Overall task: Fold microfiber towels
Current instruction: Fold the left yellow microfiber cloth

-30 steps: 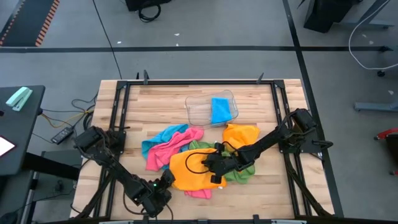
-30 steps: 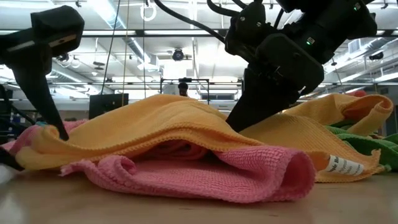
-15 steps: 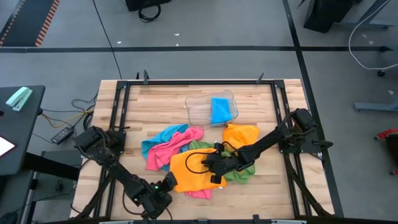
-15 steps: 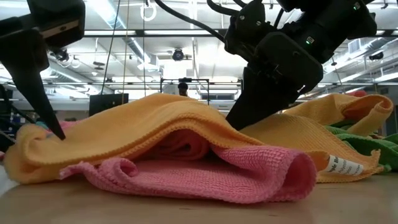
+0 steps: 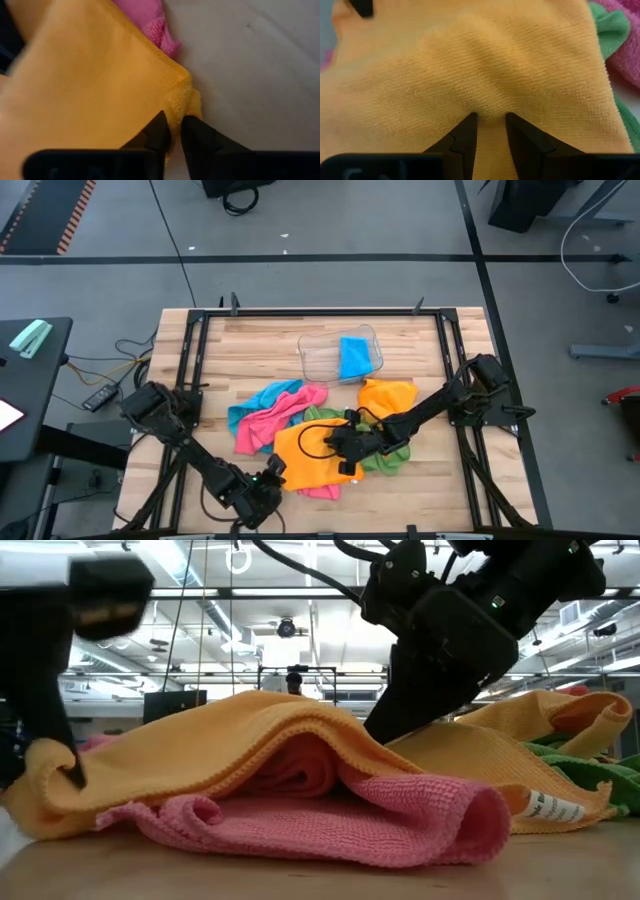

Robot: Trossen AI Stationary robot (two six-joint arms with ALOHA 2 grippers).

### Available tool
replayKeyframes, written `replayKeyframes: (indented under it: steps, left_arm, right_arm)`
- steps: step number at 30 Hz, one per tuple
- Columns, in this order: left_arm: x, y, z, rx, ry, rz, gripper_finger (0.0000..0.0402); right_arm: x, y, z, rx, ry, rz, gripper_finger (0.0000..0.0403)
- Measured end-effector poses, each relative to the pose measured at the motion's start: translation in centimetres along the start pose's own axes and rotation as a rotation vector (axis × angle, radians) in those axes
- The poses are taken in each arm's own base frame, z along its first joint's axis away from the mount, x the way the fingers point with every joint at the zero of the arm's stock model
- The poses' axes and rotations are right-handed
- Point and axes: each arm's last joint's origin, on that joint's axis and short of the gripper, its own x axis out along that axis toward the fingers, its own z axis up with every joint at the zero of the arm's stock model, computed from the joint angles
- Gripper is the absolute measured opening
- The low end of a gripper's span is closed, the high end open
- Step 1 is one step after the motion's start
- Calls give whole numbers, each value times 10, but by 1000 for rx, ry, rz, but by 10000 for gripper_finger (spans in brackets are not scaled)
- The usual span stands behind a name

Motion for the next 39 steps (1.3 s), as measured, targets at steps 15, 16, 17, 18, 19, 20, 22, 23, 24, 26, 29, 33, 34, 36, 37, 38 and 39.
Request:
replayKeyframes:
  steps: [15,16,17,18,19,20,22,23,24,26,29,33,34,36,37,38,39]
  left_arm:
    - [-24,77,11,-419,-94,-219,9]
    - [-23,83,10,-451,-88,-219,9]
    - [-22,89,8,-485,-83,-222,9]
    - [-20,94,7,-518,-83,-221,12]
    - [-18,99,6,-556,-78,-221,18]
    - [-16,104,5,-588,-69,-222,24]
    - [-13,111,3,-645,-63,-240,36]
    - [-11,114,2,-666,-62,-250,39]
    - [-10,117,2,-679,-63,-260,41]
    - [-8,122,1,-712,-67,-277,38]
    - [-8,129,5,-730,-80,-305,25]
    - [-15,136,13,-729,-82,-318,11]
    - [-17,136,14,-726,-70,-320,11]
    - [-19,137,15,-723,-61,-320,14]
    - [-20,138,16,-722,-52,-320,19]
    - [-20,139,16,-722,-50,-319,23]
    - [-20,140,17,-725,-55,-317,26]
  right_arm:
    - [-44,28,32,-66,-282,157,127]
    - [-44,32,31,-79,-305,169,130]
    - [-43,36,31,-90,-321,177,134]
    - [-43,39,30,-101,-334,186,138]
    - [-43,41,29,-103,-343,193,142]
    - [-43,44,29,-101,-351,200,147]
    - [-43,50,30,-86,-359,201,156]
    - [-43,52,29,-83,-359,199,161]
    - [-42,55,28,-88,-355,192,167]
    - [-40,62,30,-86,-363,185,180]
    - [-34,71,34,-81,-366,162,197]
    - [-22,80,39,-54,-305,94,215]
    - [-20,81,40,-51,-280,75,218]
    - [-16,86,43,-27,-255,63,223]
    - [-14,88,44,-17,-242,57,225]
    - [-11,90,44,-7,-232,55,227]
    - [-8,93,44,2,-229,54,229]
